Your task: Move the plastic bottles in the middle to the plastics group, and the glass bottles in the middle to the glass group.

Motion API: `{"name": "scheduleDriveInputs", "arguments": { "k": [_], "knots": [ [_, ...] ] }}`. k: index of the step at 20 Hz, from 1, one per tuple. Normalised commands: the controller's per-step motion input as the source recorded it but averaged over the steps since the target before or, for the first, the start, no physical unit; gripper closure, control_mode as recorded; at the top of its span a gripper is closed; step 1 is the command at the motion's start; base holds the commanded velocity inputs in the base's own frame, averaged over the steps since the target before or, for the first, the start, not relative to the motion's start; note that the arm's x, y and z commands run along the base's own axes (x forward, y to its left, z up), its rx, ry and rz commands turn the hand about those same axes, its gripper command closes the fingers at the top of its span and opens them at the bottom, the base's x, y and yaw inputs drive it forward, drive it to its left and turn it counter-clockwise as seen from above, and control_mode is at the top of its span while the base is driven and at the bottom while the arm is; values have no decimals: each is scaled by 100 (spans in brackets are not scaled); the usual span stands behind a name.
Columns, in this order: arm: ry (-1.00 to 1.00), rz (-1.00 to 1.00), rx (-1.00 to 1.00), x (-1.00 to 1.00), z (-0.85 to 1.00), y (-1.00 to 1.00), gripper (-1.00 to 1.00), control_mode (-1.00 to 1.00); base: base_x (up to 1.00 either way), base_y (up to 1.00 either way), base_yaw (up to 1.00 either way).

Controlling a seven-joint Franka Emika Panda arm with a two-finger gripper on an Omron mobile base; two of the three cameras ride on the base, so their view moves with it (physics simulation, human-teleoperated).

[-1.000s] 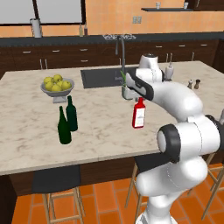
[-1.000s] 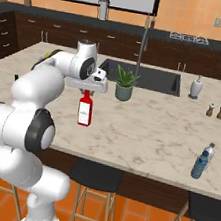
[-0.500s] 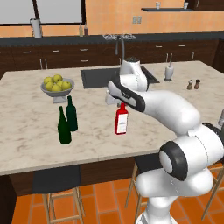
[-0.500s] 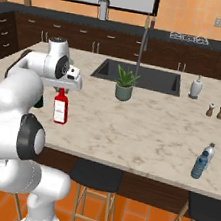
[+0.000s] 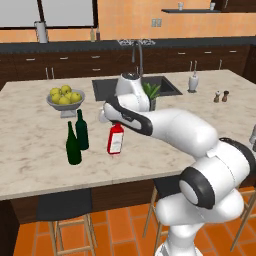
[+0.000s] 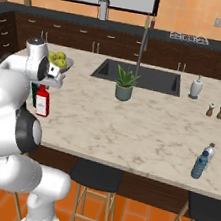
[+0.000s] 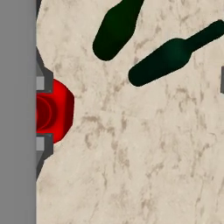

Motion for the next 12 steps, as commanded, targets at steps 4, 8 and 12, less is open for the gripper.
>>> {"name": "scheduleDriveInputs", "arguments": {
  "k": [4,8,12],
  "knots": [
    [0,5,15,10,-17,46,100,-100,0,0,0],
    [0,2,4,8,-35,37,100,-100,0,0,0],
    [-1,0,0,6,-34,24,100,-100,0,0,0]
  ]
}}
